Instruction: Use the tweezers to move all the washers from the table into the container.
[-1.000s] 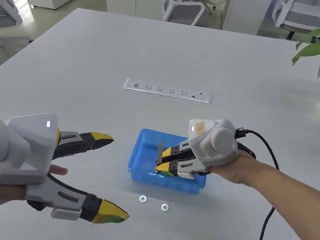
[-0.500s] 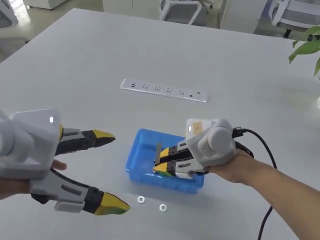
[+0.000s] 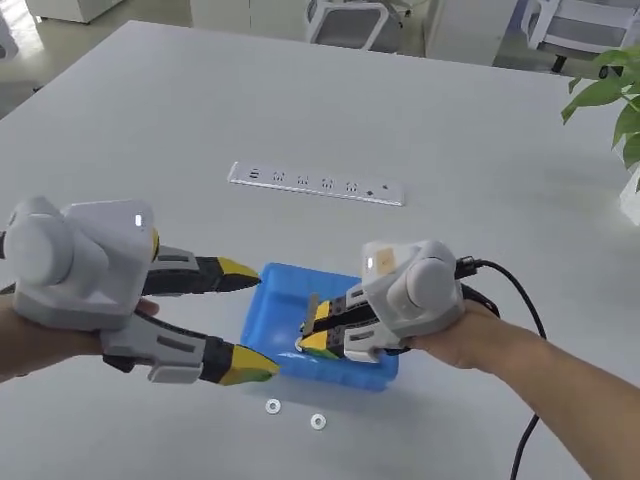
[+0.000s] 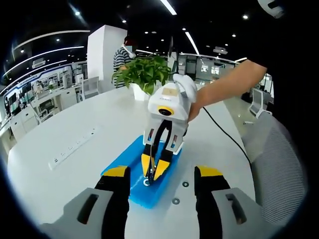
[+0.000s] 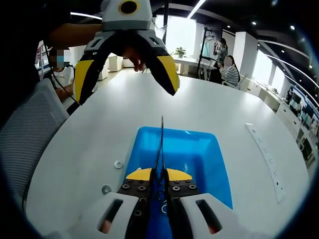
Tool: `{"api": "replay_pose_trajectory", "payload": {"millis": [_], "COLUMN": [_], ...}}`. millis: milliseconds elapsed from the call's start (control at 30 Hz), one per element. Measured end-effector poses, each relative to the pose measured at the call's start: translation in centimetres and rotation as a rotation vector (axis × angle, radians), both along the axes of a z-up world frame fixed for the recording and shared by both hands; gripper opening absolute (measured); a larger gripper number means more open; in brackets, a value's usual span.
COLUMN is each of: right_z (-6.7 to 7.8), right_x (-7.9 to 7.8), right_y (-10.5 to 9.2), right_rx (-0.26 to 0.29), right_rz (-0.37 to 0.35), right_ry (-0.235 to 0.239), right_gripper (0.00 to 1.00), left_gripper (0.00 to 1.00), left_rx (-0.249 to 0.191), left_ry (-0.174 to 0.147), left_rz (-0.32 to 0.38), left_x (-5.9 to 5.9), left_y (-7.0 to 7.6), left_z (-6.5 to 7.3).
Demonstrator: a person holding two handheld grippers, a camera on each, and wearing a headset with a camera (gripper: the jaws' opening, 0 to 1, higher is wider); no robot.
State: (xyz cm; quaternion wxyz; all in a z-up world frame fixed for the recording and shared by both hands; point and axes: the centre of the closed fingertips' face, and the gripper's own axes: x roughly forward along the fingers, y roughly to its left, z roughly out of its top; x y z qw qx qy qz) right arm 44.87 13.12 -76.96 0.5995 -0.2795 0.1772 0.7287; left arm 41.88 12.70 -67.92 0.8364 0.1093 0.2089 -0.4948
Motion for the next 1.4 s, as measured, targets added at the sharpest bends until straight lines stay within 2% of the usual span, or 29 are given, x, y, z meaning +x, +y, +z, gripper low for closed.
{"api": "replay_pose_trajectory", "payload": {"millis": [67, 400, 567, 900, 1133, 1233, 1400], "right_z": [0.0, 0.0, 0.0, -0.1, -0.1, -0.1, -0.1], "right_x": [0.0, 0.0, -0.1, -0.1, -0.1, 0.1, 0.1], "right_y": [0.0, 0.0, 0.0, -0.2, -0.2, -0.2, -0.3], "right_rx": [0.0, -0.001, -0.003, -0.006, -0.009, -0.007, -0.009], "right_rz": [0.001, 0.005, 0.006, 0.005, 0.003, -0.017, -0.029], "right_ry": [0.0, -0.002, -0.006, -0.009, -0.009, 0.013, 0.018], "right_gripper": [0.1, 0.1, 0.1, 0.1, 0.1, 0.11, 0.12], "left_gripper": [0.51, 0.29, 0.25, 0.07, 0.06, 0.06, 0.05], "left_rx": [0.003, 0.021, 0.026, 0.025, 0.035, 0.041, 0.044], "left_ry": [-0.017, -0.034, -0.038, -0.048, -0.062, -0.069, -0.07], "left_rz": [-0.021, -0.074, -0.098, -0.134, -0.154, -0.156, -0.153], "left_x": [0.4, 2.1, 2.5, 2.9, 2.9, 3.0, 3.2], "left_y": [-0.4, -2.0, -2.6, -3.5, -3.6, -3.6, -3.5], "left_z": [0.1, -0.2, -0.2, -0.3, -0.3, -0.3, -0.3]}}
